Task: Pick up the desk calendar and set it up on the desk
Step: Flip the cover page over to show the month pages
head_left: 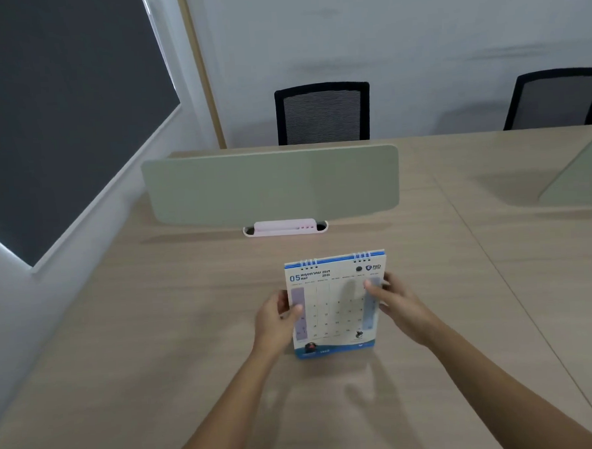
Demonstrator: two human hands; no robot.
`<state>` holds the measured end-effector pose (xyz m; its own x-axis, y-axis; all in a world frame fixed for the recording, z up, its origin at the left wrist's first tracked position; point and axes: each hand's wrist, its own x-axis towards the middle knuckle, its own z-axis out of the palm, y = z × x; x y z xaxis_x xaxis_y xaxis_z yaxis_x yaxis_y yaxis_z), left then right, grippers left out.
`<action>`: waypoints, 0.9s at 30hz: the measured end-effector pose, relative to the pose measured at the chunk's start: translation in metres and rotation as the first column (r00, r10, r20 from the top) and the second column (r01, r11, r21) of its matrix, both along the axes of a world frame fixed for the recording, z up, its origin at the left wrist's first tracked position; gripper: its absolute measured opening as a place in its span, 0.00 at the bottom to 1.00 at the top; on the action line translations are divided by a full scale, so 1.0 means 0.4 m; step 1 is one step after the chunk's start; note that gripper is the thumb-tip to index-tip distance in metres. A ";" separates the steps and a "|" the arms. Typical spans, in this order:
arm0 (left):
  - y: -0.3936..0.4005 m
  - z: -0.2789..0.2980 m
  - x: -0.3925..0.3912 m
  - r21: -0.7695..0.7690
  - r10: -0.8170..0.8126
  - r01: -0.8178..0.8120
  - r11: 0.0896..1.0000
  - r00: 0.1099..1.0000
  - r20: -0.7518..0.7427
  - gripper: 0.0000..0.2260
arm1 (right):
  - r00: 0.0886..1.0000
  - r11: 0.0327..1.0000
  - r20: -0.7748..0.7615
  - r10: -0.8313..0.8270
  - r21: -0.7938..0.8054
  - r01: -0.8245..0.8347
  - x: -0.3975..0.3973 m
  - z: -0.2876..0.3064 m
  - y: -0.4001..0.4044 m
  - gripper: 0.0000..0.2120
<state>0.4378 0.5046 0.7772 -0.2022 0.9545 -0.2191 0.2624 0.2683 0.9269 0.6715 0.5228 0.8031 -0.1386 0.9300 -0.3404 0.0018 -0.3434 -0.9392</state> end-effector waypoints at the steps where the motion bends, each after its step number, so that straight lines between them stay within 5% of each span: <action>1: 0.004 -0.010 -0.002 0.017 -0.034 0.034 0.999 0.999 -0.005 0.07 | 0.999 1.000 0.033 0.006 -0.003 -0.006 -0.003 -0.018 -0.009 0.22; 5: 0.010 -0.013 -0.006 0.076 -0.032 0.034 0.997 0.999 -0.026 0.05 | 0.963 0.992 0.242 -0.122 0.061 0.110 -0.030 -0.052 -0.022 0.19; 8: 0.016 -0.019 -0.008 0.079 -0.086 0.085 0.993 0.996 0.021 0.06 | 0.853 0.943 0.405 -0.329 0.196 0.270 -0.067 -0.058 -0.043 0.16; 12: 0.033 -0.017 -0.006 0.099 -0.073 0.072 0.993 0.997 0.009 0.07 | 0.766 0.875 0.429 -0.479 0.306 0.376 -0.102 -0.065 -0.076 0.16; 20: 0.052 -0.015 0.030 0.134 0.083 -0.086 0.987 0.996 0.026 0.09 | 0.701 0.862 0.508 -0.500 0.370 0.347 -0.132 -0.080 -0.070 0.15; 25: -0.022 -0.050 0.076 0.145 0.197 -0.189 0.971 0.979 -0.045 0.18 | 0.699 0.856 0.494 -0.516 0.262 0.446 -0.123 -0.072 -0.045 0.27; 27: -0.047 -0.068 0.088 0.124 0.193 -0.185 0.975 0.979 -0.060 0.19 | 0.722 0.890 0.522 -0.454 0.230 0.393 -0.103 -0.076 -0.031 0.19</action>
<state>0.4730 0.4856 0.7500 -0.3926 0.9156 -0.0870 0.2835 0.2105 0.9356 0.6303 0.5104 0.7729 0.4590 0.8777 -0.1376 0.4007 -0.3428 -0.8497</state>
